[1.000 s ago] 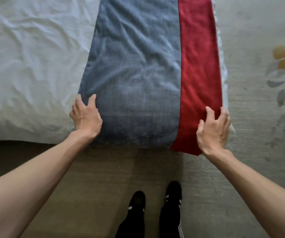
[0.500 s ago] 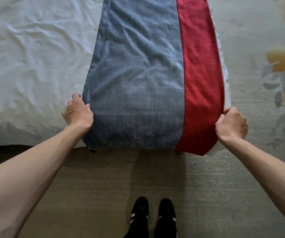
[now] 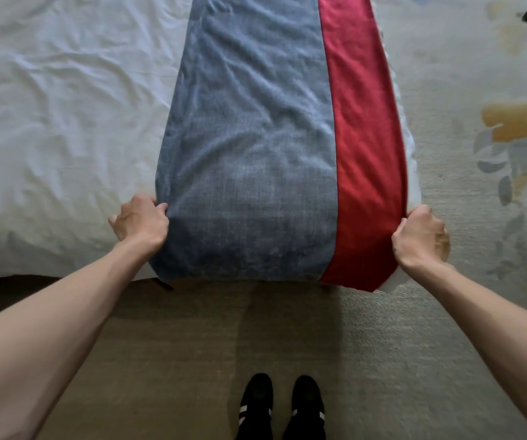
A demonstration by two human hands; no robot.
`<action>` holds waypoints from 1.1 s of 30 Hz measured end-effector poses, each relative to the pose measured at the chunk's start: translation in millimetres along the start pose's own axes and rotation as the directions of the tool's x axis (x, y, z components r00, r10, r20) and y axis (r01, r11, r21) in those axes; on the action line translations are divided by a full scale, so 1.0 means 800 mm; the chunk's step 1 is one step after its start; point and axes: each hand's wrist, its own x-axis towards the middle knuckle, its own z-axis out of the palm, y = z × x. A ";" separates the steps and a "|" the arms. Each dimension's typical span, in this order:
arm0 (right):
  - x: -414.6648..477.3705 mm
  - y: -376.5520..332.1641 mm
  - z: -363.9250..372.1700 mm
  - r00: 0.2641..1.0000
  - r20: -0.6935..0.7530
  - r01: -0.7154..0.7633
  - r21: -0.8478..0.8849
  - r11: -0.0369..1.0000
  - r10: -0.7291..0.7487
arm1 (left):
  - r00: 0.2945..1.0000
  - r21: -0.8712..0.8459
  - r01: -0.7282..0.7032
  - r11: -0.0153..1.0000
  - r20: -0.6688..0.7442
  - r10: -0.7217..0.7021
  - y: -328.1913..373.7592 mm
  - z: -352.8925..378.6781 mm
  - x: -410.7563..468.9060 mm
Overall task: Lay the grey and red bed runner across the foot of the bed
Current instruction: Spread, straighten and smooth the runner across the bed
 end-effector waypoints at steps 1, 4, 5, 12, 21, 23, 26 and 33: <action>-0.002 0.000 0.001 1.000 0.002 -0.001 0.001 1.000 0.001 | 1.000 0.002 -0.006 1.000 -0.005 0.006 -0.001 0.001 -0.002; -0.003 0.002 0.000 1.000 0.004 0.004 0.001 1.000 -0.004 | 0.999 0.015 -0.018 1.000 -0.028 0.018 -0.004 0.002 -0.006; -0.003 0.003 -0.001 1.000 0.004 0.010 0.000 1.000 -0.010 | 0.999 0.020 -0.023 1.000 -0.033 0.024 -0.006 0.003 -0.007; -0.014 0.008 -0.002 1.000 0.002 0.022 0.001 1.000 -0.022 | 0.998 0.021 -0.021 1.000 -0.057 0.022 -0.023 0.010 -0.020; -0.039 0.025 0.011 1.000 0.008 -0.006 0.050 0.999 0.006 | 0.997 0.002 -0.008 1.000 -0.076 0.008 -0.041 0.023 -0.051; -0.046 0.031 0.015 1.000 0.015 -0.009 0.051 0.999 0.008 | 0.998 -0.016 -0.013 1.000 -0.068 0.012 -0.046 0.025 -0.059; -0.046 0.036 0.018 0.999 0.027 -0.025 0.058 0.998 0.023 | 0.997 -0.074 -0.030 0.997 -0.066 0.026 -0.050 0.024 -0.064; -0.024 0.029 0.013 0.994 0.064 -0.103 0.184 0.978 0.093 | 0.999 -0.306 -0.035 0.951 -0.035 0.026 -0.045 0.016 -0.051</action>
